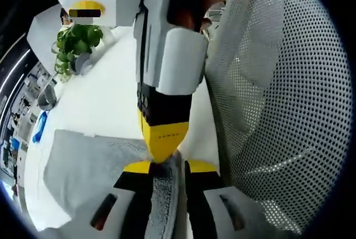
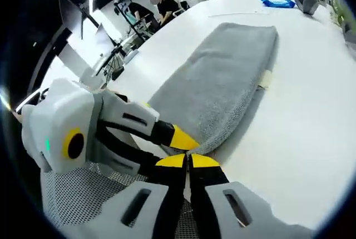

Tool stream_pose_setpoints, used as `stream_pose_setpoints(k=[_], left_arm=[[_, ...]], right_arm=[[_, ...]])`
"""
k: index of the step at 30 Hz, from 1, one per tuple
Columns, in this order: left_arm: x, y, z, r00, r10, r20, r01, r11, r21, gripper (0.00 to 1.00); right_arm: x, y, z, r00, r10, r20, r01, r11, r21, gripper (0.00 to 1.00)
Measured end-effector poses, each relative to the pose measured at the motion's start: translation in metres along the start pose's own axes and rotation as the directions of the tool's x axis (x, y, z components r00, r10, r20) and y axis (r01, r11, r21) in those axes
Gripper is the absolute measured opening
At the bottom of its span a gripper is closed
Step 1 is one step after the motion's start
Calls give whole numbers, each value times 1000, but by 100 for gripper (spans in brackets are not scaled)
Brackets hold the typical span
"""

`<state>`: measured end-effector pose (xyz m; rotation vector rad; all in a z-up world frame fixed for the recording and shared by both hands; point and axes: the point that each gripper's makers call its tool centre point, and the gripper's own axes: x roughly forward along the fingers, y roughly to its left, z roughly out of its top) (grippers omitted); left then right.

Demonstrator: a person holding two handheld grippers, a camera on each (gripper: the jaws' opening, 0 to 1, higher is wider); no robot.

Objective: Fold the towel on the table until its edges align and the towel forms a compact rectangular stack.

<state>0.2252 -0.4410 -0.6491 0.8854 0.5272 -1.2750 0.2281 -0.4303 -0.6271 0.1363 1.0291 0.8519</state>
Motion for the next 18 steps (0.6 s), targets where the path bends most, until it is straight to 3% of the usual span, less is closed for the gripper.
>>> stream_pose_setpoints(k=[5,6,9,12,15,17,18], left_arm=[[0,8,2,998,6,55,4,984,-177,8],[0,12,1,997,12,72,8,962,-272,6],[0,14,-3,995,-1,97,39,920,-391,4],[1,15,-5,994,-9,113,62,876,-479,4],[0,16,-6,992,-12,123,75,850,-522,4],[-1,17,-5,992,-15,127,83,834,-545,4],[-1,17,-5,992,-16,127,84,832,-549,4]], right_arm=[[-5,-2,5,999,-13,32,12,1000,7,0],[-6,-2,6,999,-18,40,18,1000,0,0],[-9,-2,10,997,-22,74,25,999,-35,0],[-12,13,30,985,49,166,-34,995,-94,0],[-15,13,37,983,27,181,9,981,-193,0],[-17,4,34,987,-55,149,103,935,-338,0],[-18,-3,28,986,-122,112,161,868,-470,0]])
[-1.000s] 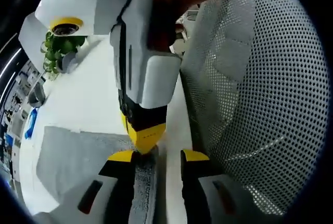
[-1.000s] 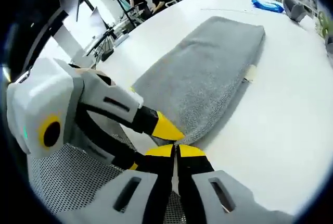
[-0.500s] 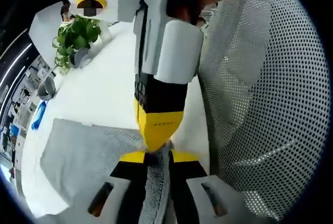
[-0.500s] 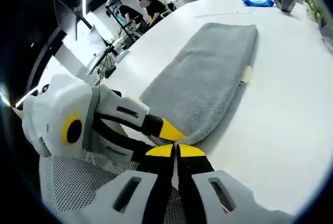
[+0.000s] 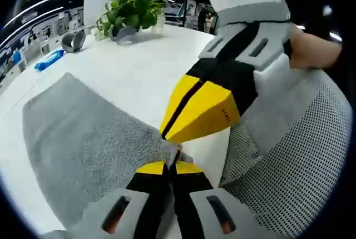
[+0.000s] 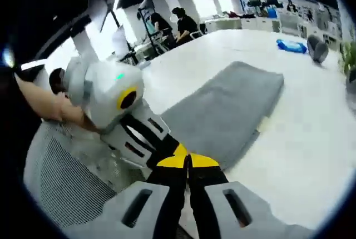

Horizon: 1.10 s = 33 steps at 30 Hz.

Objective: Fold the towel on the table until its edges align and the towel forms a compact rectangular stack.

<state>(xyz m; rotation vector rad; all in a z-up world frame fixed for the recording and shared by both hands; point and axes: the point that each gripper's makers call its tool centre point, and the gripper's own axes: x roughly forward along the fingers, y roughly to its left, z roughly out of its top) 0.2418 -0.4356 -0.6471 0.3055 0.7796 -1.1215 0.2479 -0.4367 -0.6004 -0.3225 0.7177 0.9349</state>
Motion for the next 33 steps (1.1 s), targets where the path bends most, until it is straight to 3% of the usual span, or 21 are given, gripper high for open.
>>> stream_pose_setpoints(k=[2,3,5,6,8,9,11,12,15,19,22,25,26,28,31,32,33], left_arm=[[0,0,0,1000,-4,5,4,1000,-18,4],[-1,0,0,1000,-6,8,6,1000,-26,4],[-1,-1,0,1000,-7,9,8,1000,-25,4],[-1,-1,-1,1000,-7,7,7,1000,-14,4],[-1,-1,-1,1000,-4,5,4,1000,-13,4],[0,-1,-1,1000,-4,5,4,1000,-17,4],[0,2,-3,1000,0,-3,0,999,-53,4],[0,3,-4,1000,-3,0,3,998,-70,4],[-1,3,-4,1000,-11,6,11,995,-94,4],[-1,2,-4,1000,-13,6,13,995,-95,5],[0,3,-5,1000,-18,16,20,993,-112,5],[0,3,-4,1000,-21,20,23,993,-119,5],[0,2,-4,1000,-21,19,23,993,-114,5],[0,1,-5,1000,-21,19,23,996,-83,6],[0,0,-4,999,-30,21,32,997,-77,7],[-1,-1,-4,999,-42,24,44,996,-82,10],[-2,-8,-2,995,-88,36,92,987,-133,14]], right_arm=[[-1,-3,-11,996,-49,-79,32,979,-201,0],[1,-3,-18,990,-64,-127,19,944,-330,0],[5,5,-22,986,-49,-158,-23,905,-425,0],[7,10,-22,987,-24,-160,-47,902,-430,0],[12,21,-30,981,26,-193,-96,926,-365,4],[13,25,-39,972,51,-228,-118,948,-295,6],[14,31,-53,956,96,-278,-157,966,-204,13],[15,27,-59,952,81,-294,-139,974,-181,13],[16,14,-58,955,28,-296,-103,965,-241,8],[22,20,-61,951,79,-298,-137,974,-179,9],[26,22,-68,940,68,-335,-149,963,-223,12],[27,18,-62,946,49,-320,-123,968,-217,2],[27,17,-61,945,57,-321,-131,969,-212,1],[28,18,-61,949,75,-307,-119,985,-126,0],[26,16,-61,946,89,-311,-127,986,-106,0],[25,16,-62,945,89,-314,-128,986,-106,0],[24,17,-61,946,94,-311,-131,986,-99,0]])
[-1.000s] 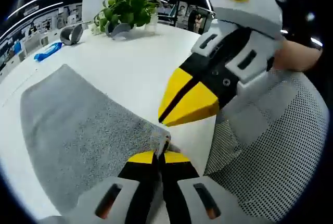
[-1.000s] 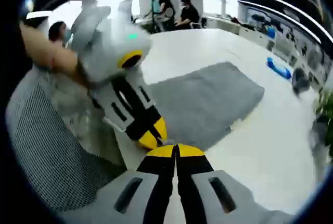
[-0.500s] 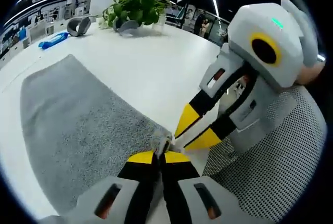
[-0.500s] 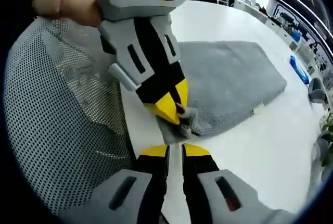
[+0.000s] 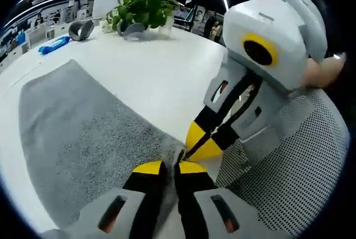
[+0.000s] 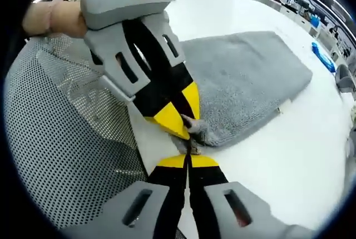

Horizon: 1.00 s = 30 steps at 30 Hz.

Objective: Fold the towel on the table until its edges align and the towel forms a compact rectangular stack.

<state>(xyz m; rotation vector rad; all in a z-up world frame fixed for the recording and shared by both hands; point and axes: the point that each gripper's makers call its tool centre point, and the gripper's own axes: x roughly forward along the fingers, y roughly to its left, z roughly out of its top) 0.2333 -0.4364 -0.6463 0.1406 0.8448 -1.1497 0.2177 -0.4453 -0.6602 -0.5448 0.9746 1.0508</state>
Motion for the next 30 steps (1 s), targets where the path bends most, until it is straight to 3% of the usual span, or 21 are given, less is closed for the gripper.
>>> stream_pose_setpoints(k=[2,3,4,7,10,12,16,18,19,21,23,25,30], left_arm=[[-4,-2,3,1000,-11,-10,11,999,-40,22],[-6,-1,3,1000,4,-14,-4,1000,-8,23],[-7,3,1,999,37,-28,-35,996,86,23],[-4,-1,-3,998,40,-54,-30,985,167,24],[-1,-1,-3,995,67,-70,-47,965,259,25],[-1,-3,-2,994,87,-73,-57,940,336,25],[5,-3,-1,994,99,-54,-75,939,335,25],[5,3,-1,990,135,-48,-102,900,423,21],[6,1,-1,990,130,-45,-102,912,396,20],[3,8,2,988,153,-34,-129,917,378,12],[2,12,3,989,144,-18,-136,961,243,6],[1,13,3,993,119,-11,-117,983,141,5],[1,13,3,993,115,-9,-113,986,126,4]], right_arm=[[-4,1,4,1000,3,22,-3,1000,11,0],[-6,0,6,999,0,35,-1,1000,18,0],[-8,-1,9,999,-2,51,0,1000,30,0],[-11,-4,14,996,-3,89,-3,998,67,0],[-12,-5,18,994,-3,112,-6,997,82,0],[-14,-3,26,989,2,146,-16,996,92,0],[-17,-4,32,983,-5,185,-15,994,107,0],[-16,-8,30,984,-18,180,-2,994,111,0],[-15,-9,27,986,-24,167,3,992,123,0],[-14,-10,23,988,-30,150,10,992,127,0],[-13,-9,19,991,-35,127,24,996,87,0],[-13,-10,21,990,-61,124,60,998,14,0],[-10,-8,19,992,-58,112,58,998,3,6]])
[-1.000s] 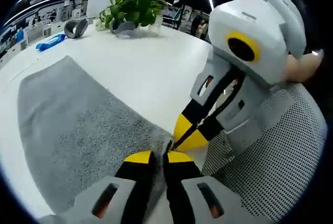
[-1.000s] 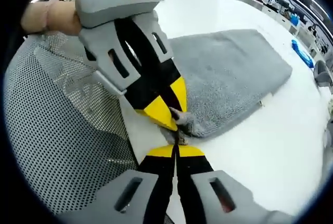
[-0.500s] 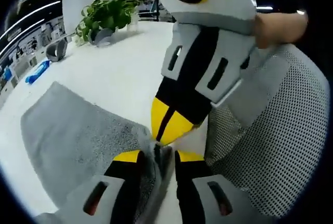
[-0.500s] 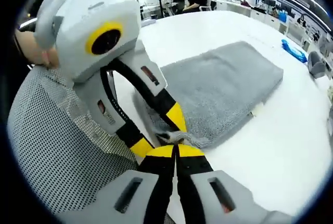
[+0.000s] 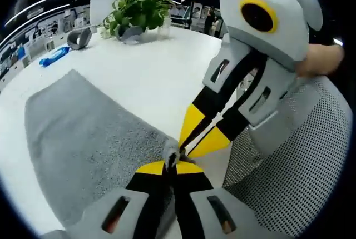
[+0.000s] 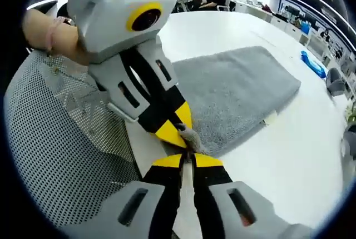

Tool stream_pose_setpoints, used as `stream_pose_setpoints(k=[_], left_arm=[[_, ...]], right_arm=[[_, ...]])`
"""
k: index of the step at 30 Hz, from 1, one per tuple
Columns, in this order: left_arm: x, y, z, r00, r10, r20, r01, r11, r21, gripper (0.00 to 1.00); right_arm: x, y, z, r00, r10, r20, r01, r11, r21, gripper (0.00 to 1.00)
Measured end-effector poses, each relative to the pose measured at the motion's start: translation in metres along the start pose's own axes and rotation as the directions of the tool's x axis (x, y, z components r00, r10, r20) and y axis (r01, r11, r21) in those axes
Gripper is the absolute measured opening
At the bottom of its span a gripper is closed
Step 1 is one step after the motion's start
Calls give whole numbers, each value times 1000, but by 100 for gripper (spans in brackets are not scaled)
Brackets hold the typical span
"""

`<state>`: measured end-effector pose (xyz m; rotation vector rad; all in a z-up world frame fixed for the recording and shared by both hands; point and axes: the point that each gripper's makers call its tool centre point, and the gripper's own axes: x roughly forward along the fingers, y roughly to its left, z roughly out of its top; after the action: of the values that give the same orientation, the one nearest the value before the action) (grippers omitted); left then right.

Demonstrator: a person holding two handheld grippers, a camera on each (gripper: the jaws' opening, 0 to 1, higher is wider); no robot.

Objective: Fold the towel on the table until its edges align and the towel forms a compact rectangular stack.

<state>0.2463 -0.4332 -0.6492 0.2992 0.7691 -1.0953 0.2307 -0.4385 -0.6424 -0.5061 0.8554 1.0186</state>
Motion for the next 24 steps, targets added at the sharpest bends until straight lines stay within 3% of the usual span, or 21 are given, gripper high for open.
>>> stream_pose_setpoints(k=[2,3,5,7,10,13,17,24], left_arm=[[0,1,0,1000,1,-2,-1,1000,-12,4],[1,2,-2,1000,0,-4,-1,995,-95,4],[1,4,-3,1000,-7,2,7,986,-169,4],[0,6,-3,1000,-6,1,6,989,-150,4],[0,4,-3,1000,-11,2,11,987,-160,4],[0,5,-3,1000,-18,12,20,982,-189,5],[0,5,-3,999,-27,19,31,975,-222,5],[-3,2,-1,999,-35,-1,34,982,-186,8]], right_arm=[[0,3,0,1000,10,-5,-10,1000,-8,6],[1,9,0,999,36,-2,-36,999,-17,6],[3,14,0,998,56,-8,-56,998,-13,6],[5,12,-3,999,33,-41,-36,996,-84,5],[12,18,-8,996,62,-63,-66,995,-71,7],[13,14,-12,995,23,-101,-40,985,-166,6],[16,16,-12,995,23,-102,-42,983,-180,4],[16,13,-11,992,22,-120,-46,979,-199,1]])
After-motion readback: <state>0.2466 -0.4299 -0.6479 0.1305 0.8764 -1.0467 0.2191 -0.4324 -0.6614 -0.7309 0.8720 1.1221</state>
